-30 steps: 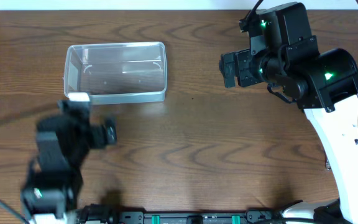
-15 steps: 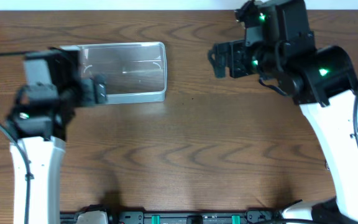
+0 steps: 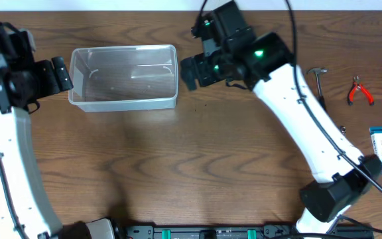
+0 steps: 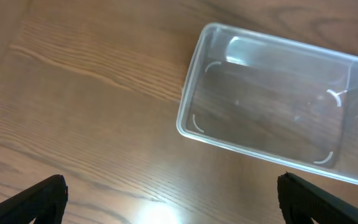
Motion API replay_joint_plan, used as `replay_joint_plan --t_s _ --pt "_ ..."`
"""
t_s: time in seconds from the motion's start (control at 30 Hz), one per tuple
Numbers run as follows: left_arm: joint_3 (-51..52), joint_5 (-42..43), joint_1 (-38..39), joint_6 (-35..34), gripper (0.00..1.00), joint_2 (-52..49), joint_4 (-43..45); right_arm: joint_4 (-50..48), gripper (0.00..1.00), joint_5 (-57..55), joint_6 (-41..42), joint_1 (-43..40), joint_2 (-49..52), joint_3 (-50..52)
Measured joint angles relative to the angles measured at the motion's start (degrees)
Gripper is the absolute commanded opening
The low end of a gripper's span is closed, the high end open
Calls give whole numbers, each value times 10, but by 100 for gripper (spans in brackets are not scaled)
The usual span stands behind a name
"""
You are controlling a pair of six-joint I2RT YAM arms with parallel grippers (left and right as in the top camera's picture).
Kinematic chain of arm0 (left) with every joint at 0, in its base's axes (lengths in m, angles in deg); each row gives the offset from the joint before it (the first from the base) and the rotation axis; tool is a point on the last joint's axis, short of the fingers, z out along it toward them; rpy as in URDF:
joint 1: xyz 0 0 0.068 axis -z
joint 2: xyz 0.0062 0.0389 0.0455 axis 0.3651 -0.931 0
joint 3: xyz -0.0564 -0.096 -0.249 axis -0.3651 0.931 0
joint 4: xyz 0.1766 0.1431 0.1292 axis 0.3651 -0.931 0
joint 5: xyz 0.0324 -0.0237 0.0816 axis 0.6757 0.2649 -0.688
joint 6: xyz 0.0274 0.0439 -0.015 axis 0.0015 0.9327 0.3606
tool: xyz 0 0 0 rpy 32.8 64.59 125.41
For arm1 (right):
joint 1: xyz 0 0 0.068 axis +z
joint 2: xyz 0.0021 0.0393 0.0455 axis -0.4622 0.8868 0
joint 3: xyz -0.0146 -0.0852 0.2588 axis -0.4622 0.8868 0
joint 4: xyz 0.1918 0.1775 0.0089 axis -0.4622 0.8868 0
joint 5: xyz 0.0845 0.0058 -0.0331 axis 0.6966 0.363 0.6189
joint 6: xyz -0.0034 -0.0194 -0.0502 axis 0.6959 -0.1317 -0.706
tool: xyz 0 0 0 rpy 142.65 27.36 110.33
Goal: Pack container
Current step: 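Raise both arms and move them toward the clear plastic container, then lower the right gripper onto the container's right rim and grip it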
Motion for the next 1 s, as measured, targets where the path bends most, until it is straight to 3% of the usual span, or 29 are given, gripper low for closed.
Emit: replay_joint_plan --t_s 0.33,0.63,1.0 --pt "0 0 0 0 98 -9 -2 -46 99 -24 -4 12 64 -6" --pt "0 0 0 0 98 -9 -70 -118 99 -59 24 12 112 -41" --pt "0 1 0 -3 98 -9 -89 -6 97 -65 68 8 208 -237"
